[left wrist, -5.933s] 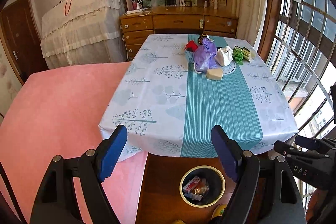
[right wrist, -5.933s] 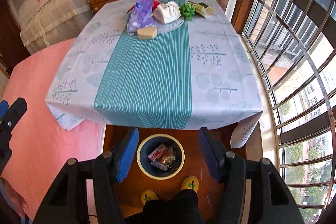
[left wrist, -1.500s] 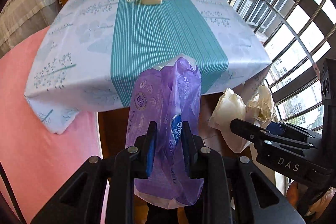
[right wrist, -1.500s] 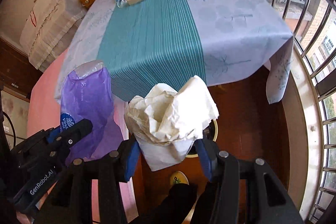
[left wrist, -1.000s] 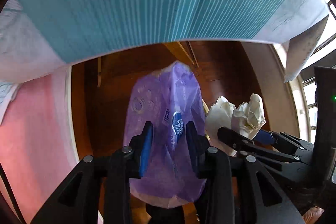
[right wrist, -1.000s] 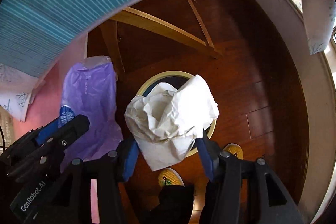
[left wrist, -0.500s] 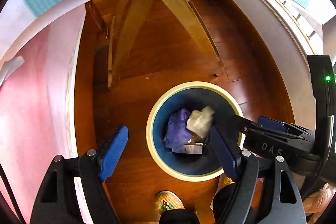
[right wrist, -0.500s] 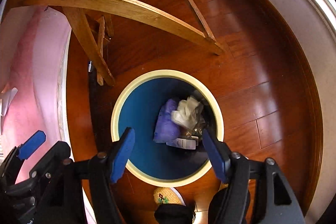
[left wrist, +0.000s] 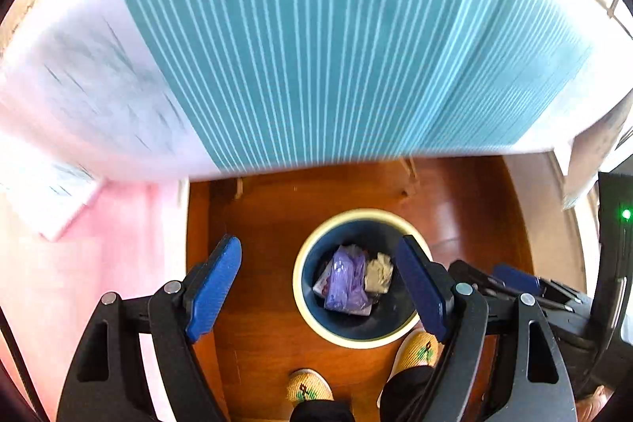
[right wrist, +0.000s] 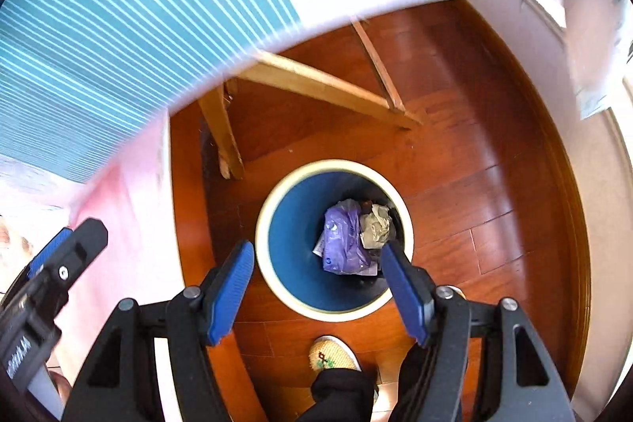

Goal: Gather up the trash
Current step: 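Open both tools over the bin to drop the bag and tissue, then raise both tools back toward the table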

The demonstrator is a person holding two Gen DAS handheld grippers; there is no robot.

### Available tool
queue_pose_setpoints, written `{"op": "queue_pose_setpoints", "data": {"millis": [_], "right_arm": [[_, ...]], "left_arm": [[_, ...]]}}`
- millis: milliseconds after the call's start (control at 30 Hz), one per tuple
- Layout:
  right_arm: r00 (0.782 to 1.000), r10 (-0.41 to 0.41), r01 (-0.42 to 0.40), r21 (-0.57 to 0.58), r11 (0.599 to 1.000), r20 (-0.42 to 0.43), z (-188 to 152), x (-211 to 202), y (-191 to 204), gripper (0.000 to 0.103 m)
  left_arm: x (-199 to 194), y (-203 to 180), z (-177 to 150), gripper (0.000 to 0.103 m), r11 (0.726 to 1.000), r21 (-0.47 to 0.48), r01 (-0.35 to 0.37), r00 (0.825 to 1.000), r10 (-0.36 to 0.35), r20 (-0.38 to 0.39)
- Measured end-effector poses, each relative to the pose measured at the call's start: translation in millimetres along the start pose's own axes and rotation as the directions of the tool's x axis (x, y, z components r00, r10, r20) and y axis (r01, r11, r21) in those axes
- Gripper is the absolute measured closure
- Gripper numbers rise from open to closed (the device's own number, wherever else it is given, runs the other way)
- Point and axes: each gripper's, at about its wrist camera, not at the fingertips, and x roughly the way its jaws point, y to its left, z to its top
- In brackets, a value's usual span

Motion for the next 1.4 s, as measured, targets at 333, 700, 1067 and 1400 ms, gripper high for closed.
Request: {"op": "queue_pose_setpoints", "data": {"millis": [333,700,1067,1400], "right_arm": [[0.990,0.026,-0.023,-0.028,0.999,0.140,10,-136,51,0.036],[0.940,0.076,-0.042,-0.107,0.993,0.332,23,-272,120,0.036],[0.840,0.053,0.065,-0.196,0.979,0.541,50,-366,176,0.036],[0.795,0.012,0.122,-0.179,0.976,0.606,67,-381,181,0.036]], "left_arm": [[-134,21,69,0.024,0.999,-0.025,0.020,0.982,-0.015,0.190],[-275,52,129,0.024,0.995,-0.046,0.092,0.937,-0.071,0.343],[-348,56,160,0.024,0.990,-0.001,0.143,0.908,-0.131,0.398],[-345,56,196,0.024,0.981,0.069,0.180,0.905,-0.192,0.379]]}}
